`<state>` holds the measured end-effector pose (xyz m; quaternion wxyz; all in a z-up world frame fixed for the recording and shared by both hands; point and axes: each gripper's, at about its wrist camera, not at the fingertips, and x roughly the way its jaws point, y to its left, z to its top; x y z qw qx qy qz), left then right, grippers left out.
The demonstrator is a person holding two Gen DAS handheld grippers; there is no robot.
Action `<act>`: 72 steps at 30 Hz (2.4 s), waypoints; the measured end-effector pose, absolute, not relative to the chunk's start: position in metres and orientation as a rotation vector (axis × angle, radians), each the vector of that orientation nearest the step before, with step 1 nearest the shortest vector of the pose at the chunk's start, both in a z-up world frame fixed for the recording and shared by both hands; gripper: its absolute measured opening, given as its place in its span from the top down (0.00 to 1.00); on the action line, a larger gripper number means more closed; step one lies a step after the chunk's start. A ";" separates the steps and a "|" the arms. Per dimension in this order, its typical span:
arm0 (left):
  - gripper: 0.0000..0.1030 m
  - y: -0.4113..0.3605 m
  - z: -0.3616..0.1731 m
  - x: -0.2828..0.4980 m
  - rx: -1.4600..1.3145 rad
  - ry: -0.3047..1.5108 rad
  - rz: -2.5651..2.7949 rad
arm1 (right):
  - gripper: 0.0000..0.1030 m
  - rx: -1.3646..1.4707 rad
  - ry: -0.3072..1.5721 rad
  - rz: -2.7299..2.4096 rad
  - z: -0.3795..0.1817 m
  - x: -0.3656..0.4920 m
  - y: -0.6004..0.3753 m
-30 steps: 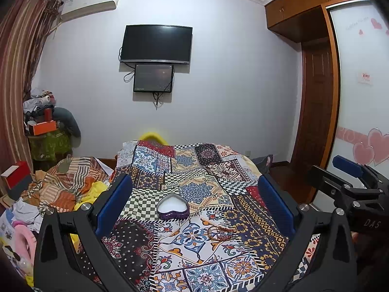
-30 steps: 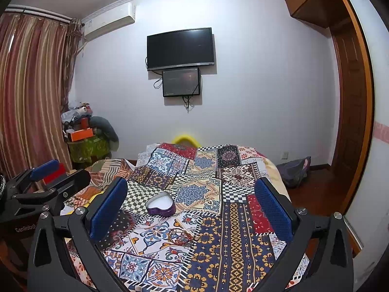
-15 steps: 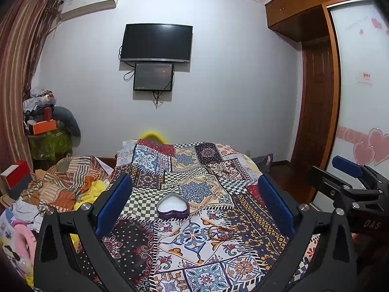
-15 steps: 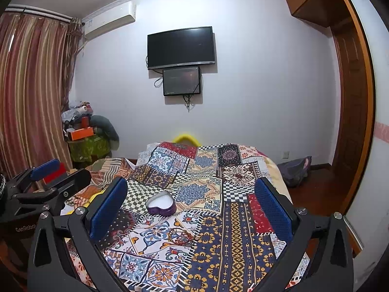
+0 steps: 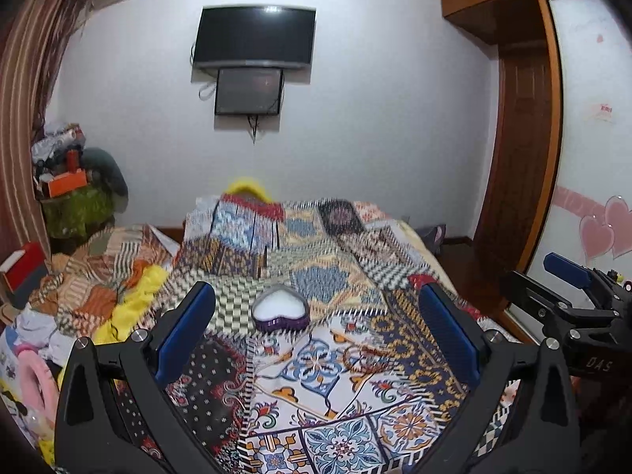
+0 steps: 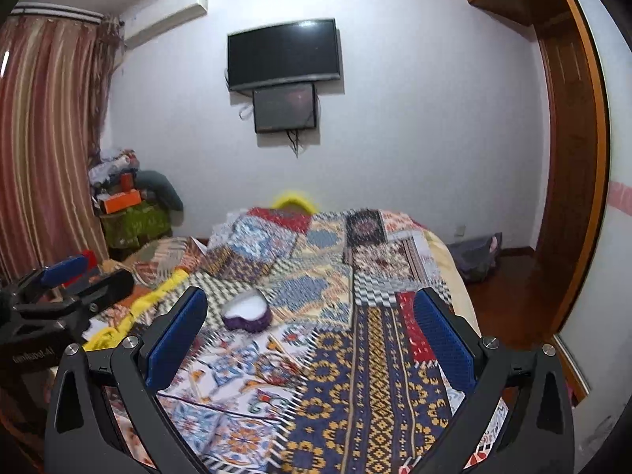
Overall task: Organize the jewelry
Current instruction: 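Move the left tool down toward the jewelry pile on the quilt, then close the left gripper on the gold chain bracelet and lift it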
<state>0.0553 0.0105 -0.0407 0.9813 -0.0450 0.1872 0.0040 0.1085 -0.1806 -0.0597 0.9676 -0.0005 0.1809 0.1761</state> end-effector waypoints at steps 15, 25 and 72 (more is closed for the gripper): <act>0.19 0.012 -0.138 0.132 -0.102 0.755 -0.024 | 0.00 -0.017 0.689 0.325 -0.141 0.171 -0.211; 0.45 -0.003 -0.164 0.173 -0.081 0.888 -0.152 | 0.32 -0.115 0.794 0.458 -0.160 0.201 -0.190; 0.97 -0.001 -0.163 0.198 -0.111 0.866 -0.258 | 0.84 -0.267 0.939 0.649 -0.186 0.241 -0.128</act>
